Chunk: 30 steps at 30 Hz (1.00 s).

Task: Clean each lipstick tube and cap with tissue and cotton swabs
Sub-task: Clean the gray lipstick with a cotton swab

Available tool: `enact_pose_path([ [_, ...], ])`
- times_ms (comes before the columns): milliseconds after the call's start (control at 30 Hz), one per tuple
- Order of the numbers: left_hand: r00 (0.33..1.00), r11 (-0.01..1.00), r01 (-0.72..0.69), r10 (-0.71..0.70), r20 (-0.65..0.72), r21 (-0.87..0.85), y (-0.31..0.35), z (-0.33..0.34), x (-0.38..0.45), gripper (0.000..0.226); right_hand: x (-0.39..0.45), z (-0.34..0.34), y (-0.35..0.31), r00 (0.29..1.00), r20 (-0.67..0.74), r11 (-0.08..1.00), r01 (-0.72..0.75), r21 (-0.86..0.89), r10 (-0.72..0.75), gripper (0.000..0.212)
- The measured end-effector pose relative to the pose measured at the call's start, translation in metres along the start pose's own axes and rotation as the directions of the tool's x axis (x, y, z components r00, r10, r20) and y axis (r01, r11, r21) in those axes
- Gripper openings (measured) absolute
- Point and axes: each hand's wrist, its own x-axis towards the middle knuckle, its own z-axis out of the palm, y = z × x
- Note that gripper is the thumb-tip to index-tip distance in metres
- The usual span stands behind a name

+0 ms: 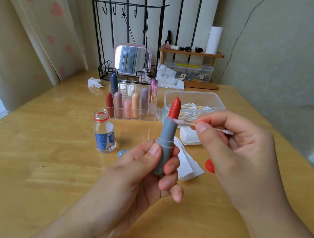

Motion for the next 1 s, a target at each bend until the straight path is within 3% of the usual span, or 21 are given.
enact_pose_path([
  [167, 1.000, 1.000, 0.014, -0.014, 0.011, -0.007, -0.0005, 0.0000, 0.0007, 0.021, 0.0041, -0.0011, 0.0013, 0.995, 0.017, 0.991, -0.097, 0.089, 0.096, 0.013],
  [1000, 0.990, 0.982, 0.123, -0.111, 0.088, -0.145, 0.0030, 0.0004, 0.0006, 0.028, 0.0029, -0.0013, -0.0004, 0.993, 0.048, 0.982, -0.110, 0.155, 0.104, 0.015],
])
